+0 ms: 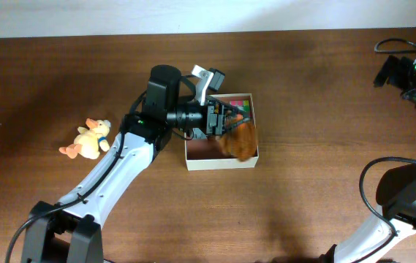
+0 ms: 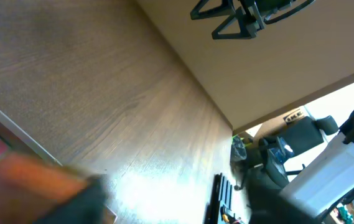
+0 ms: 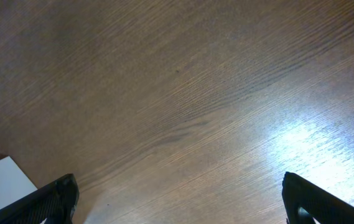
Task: Pack container
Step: 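Open the left gripper and push the capybara down into the box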
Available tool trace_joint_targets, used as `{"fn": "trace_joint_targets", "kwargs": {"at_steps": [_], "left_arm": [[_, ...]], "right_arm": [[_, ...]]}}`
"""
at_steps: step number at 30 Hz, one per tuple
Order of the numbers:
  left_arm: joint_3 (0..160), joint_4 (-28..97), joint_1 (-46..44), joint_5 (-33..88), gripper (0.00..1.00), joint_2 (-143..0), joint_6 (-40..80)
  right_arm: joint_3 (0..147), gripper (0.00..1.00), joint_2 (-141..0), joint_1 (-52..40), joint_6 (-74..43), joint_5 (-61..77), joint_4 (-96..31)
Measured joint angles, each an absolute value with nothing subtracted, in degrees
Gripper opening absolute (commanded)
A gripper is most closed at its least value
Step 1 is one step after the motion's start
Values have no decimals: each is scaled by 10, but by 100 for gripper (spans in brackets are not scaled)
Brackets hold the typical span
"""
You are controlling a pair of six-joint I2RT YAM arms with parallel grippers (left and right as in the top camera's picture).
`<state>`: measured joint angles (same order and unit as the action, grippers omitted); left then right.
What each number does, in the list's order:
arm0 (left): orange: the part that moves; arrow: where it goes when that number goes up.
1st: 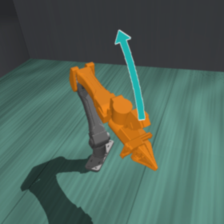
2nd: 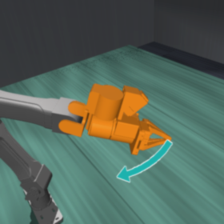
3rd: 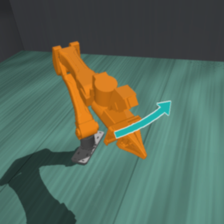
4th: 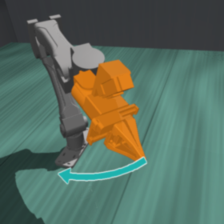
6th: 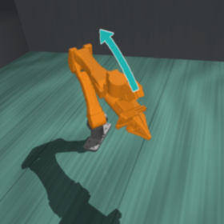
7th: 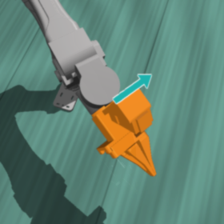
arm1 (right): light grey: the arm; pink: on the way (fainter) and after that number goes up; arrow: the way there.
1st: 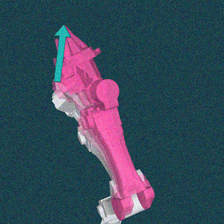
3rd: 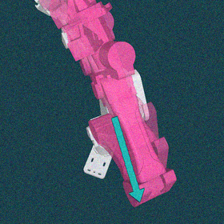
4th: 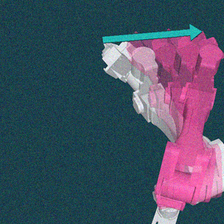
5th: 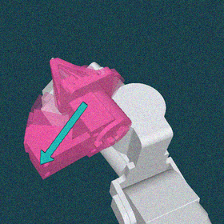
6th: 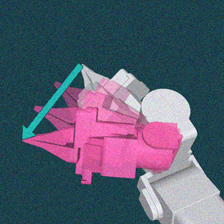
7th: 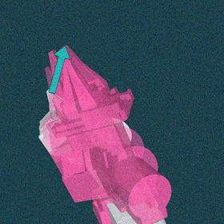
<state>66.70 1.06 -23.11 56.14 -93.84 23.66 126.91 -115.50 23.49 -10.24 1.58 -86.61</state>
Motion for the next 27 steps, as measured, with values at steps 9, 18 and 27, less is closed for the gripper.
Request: {"fn": "trace_joint_targets", "kwargs": {"at_steps": [9,18,27], "left_arm": [[667,11,-231,561,99,-938,238],[667,16,-231,552,99,-938,238],[670,210,-232,377,99,-938,238]], "right_arm": [[1269,99,-1155,235,-103,16,-866],[1269,99,-1155,235,-103,16,-866],[1269,99,-1155,235,-102,16,-866]]}}
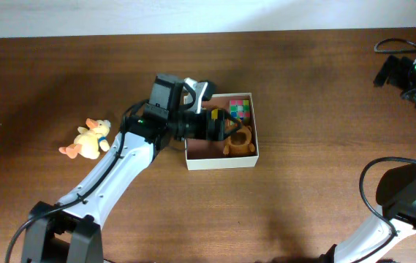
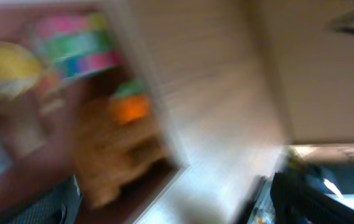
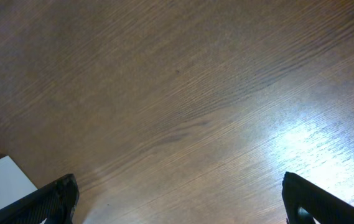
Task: Pack container
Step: 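Open the left gripper and push the capybara down into the box, then raise the left gripper and move it toward the yellow plush duck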
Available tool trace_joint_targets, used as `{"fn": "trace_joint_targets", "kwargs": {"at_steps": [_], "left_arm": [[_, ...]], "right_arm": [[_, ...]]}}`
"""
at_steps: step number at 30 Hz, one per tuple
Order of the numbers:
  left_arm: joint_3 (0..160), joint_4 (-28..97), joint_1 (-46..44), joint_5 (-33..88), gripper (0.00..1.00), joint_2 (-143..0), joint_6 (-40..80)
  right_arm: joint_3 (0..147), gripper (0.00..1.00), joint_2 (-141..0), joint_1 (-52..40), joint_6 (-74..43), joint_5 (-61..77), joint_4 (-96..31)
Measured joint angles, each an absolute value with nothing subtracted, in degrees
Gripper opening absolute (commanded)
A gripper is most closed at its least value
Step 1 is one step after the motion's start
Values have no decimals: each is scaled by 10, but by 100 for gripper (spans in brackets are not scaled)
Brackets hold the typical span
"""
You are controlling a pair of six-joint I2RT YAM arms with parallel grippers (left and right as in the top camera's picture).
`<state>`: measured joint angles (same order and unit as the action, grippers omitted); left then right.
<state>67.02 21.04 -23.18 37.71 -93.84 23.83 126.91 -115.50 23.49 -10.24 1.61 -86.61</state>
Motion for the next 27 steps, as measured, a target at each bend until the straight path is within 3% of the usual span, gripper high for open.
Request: {"fn": "trace_joint_targets", "kwargs": {"at_steps": [14,27], "left_arm": [[670,288,-292,29,99,-938,221],[671,357,-267,-87,99,-813,219]], "right_arm": [[1269,99,-1155,235,-103,16,-866],[1269,99,-1155,235,-103,16,-866]]}}
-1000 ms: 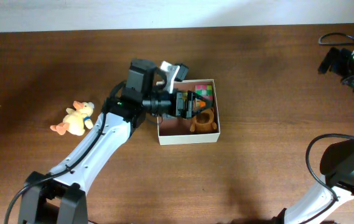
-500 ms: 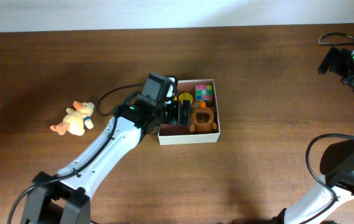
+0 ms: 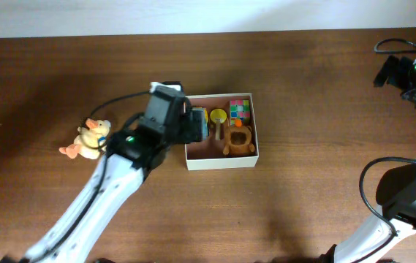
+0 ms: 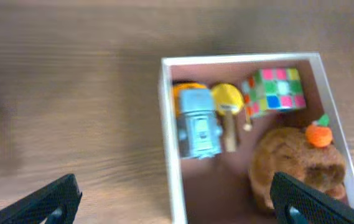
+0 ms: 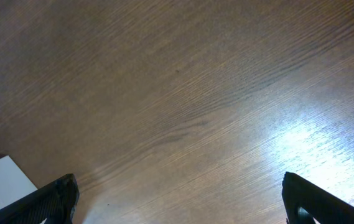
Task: Pack container
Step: 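Raise the left gripper and move it toward the yellow plush duck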
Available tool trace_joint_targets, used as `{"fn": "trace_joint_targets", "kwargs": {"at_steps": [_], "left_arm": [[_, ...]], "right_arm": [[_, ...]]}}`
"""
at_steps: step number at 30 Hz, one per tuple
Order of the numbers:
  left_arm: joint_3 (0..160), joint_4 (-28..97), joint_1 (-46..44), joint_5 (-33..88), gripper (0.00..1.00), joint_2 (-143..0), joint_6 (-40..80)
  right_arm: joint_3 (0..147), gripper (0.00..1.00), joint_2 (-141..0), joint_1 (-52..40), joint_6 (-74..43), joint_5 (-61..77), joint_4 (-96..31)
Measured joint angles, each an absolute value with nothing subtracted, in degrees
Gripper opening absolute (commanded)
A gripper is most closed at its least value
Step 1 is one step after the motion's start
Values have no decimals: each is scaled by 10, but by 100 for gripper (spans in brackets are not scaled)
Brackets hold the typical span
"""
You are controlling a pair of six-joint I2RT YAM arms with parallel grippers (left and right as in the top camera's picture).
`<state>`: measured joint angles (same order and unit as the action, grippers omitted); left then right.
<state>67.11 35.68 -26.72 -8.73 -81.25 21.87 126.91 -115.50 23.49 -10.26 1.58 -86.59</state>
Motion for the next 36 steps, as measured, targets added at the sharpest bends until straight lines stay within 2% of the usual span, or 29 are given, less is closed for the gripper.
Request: {"fn": "trace_joint_targets", "kwargs": {"at_steps": [5,12,20,29,36], "left_arm": [[673,428,-224,-113,99,-757,219],[674,502,-124,-124,99,-760,223],[675,492,-20,-126,99,-822,223],[675,437,19,-127,99,-941,244],[675,419,61,-127,99,-975,253]], "right_arm": [[1269,99,-1155,235,-103,16,-866],[1269,99,-1155,235,-102,16,-866],[1269,99,-1155,235,-103,16,-866],[1269,99,-1155,235,-103,16,-866],[1269,99,-1155,235,-103,16,-866]]}}
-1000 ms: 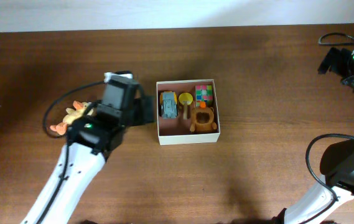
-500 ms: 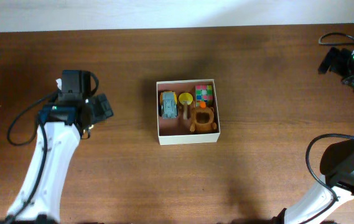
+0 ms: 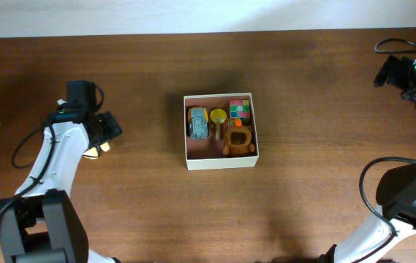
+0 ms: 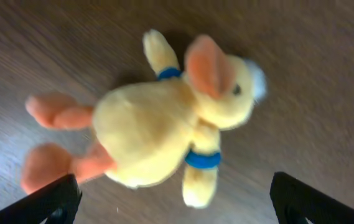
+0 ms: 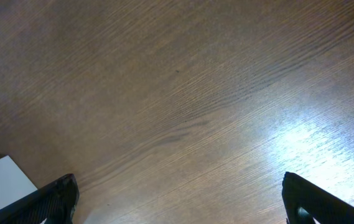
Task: Pack container
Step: 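Raise the left gripper and move it toward the yellow plush duck, then lower the left gripper onto the yellow plush duck and grasp it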
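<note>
A white box (image 3: 221,163) at the table's middle holds a blue-grey toy robot (image 3: 197,123), a yellow piece (image 3: 217,115), a colour cube (image 3: 239,109) and a brown plush bear (image 3: 238,140). On the wood at the far left lies a yellow plush duck (image 4: 158,121) with orange feet and blue bands. My left gripper (image 3: 98,137) hangs open straight over the duck and hides most of it from overhead. In the wrist view its fingers (image 4: 49,199) stand wide on either side, apart from the plush. My right gripper (image 3: 392,71) is open at the far right edge, over bare wood.
The brown wooden table (image 3: 317,183) stretches around the box. A white corner shows at the lower left of the right wrist view. Cables trail from the right arm at the top right.
My left gripper was at the box's left wall and is now far to the left, above the duck. It is still open. The box's contents and the right arm have not moved.
First my left gripper was over the box with the brown bear at its fingers. Then the bear lay in the box's right side with the gripper open next to it. Later the gripper stood at the box's left wall, and now it hangs over the duck.
</note>
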Available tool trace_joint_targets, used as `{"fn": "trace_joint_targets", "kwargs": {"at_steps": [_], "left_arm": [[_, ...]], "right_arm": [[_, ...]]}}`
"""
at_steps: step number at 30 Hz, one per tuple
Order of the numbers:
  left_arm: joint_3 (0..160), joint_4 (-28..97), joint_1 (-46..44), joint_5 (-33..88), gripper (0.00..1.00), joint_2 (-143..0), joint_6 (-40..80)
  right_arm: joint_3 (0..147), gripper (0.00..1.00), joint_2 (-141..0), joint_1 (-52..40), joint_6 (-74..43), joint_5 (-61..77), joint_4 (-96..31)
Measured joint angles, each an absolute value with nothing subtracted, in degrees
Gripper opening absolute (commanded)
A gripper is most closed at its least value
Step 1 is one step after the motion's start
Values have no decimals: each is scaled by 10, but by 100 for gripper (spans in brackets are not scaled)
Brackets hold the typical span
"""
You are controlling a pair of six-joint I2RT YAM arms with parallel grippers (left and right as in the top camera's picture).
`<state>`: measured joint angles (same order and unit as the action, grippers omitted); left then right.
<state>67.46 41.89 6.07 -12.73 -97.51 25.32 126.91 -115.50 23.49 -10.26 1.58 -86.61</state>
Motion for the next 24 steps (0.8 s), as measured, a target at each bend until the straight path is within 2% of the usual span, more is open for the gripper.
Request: {"fn": "trace_joint_targets", "kwargs": {"at_steps": [3,8,20,22,24], "left_arm": [[675,399,73,-127,100,-983,254],[674,374,77,-127,91,-989,255],[675,365,77,-146,90,-1021,258],[675,363,77,-151,80,-1032,258],[675,356,77,-155,65,-1045,259]], "right_arm": [[1269,99,-1155,235,-102,16,-866],[1269,99,-1155,235,-103,16,-866],[1269,99,-1155,235,-103,16,-866],[1269,99,-1155,235,-103,16,-866],[1269,99,-1155,235,-103,16,-866]]}}
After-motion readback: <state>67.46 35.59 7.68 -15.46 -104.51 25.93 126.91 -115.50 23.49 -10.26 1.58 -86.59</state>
